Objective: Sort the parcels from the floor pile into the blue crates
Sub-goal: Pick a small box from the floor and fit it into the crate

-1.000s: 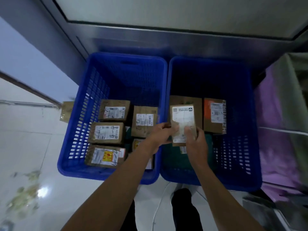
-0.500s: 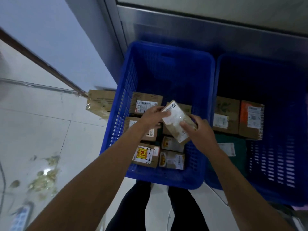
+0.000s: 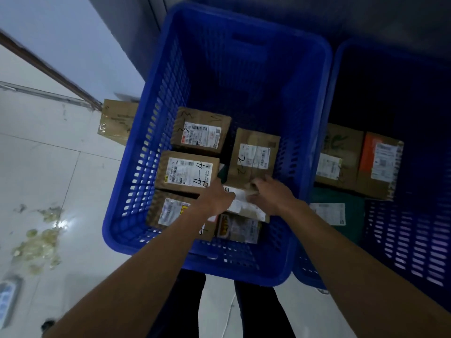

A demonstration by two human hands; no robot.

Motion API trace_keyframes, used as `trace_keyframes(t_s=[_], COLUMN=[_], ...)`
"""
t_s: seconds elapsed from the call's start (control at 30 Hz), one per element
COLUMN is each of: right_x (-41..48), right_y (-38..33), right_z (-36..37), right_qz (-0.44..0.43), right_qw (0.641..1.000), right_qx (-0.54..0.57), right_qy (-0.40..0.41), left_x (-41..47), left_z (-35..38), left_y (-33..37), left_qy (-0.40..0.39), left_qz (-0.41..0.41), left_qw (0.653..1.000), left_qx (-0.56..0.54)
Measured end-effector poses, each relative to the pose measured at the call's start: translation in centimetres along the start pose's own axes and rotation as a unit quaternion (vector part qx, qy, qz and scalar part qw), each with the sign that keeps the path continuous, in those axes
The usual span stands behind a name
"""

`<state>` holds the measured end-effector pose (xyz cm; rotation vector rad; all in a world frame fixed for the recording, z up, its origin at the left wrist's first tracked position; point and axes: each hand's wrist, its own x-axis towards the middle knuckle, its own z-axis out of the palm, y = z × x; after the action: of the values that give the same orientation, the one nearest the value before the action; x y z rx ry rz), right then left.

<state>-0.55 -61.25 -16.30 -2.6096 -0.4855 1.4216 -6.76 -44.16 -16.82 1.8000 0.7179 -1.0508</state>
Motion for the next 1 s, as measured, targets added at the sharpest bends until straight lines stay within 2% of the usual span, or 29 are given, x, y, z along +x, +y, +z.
trace_keyframes(t_s=[0.17, 0.33, 0.53, 0.6, 0.73, 0.83, 0.93, 1.0], right_x=[2.1, 3.2, 3.0, 2.7, 2.7, 3.4, 4.4, 5.5], right_y=[0.5, 0.7, 0.2, 0.1, -0.1, -0.1, -0.2, -0.3], right_z=[2.3, 4.5, 5.2, 6.0, 7.3, 8.2, 8.9, 9.7], right_qz=[-0.007, -0.019, 0.035, 0.034, 0.048, 0.044, 0.067, 0.09], right_qw=[1.0, 0.997, 0.995, 0.985, 0.942, 0.914, 0.931, 0.968], right_qx=[-0.009, -0.08, -0.094, -0.17, -0.329, -0.396, -0.354, -0.231], right_qy=[-0.016, 0.011, 0.021, 0.022, 0.041, 0.076, 0.057, 0.025], left_x=[1.8, 3.3, 4.2, 4.3, 4.8, 5.3, 5.8, 6.2], left_z=[1.4, 2.7, 3.4, 3.5, 3.7, 4.0, 4.5, 4.8], left_y=[-0.8, -1.2, -1.7, -1.8, -2.1, -2.5, -2.9, -3.2], left_qy=[0.005, 0.001, -0.006, -0.008, -0.021, -0.017, -0.015, -0.016], left_qz=[0.024, 0.038, 0.037, 0.039, 0.041, 0.045, 0.056, 0.068], left_qw=[0.996, 0.99, 0.985, 0.984, 0.978, 0.974, 0.965, 0.961], left_qx=[0.089, 0.136, 0.166, 0.173, 0.201, 0.223, 0.254, 0.269])
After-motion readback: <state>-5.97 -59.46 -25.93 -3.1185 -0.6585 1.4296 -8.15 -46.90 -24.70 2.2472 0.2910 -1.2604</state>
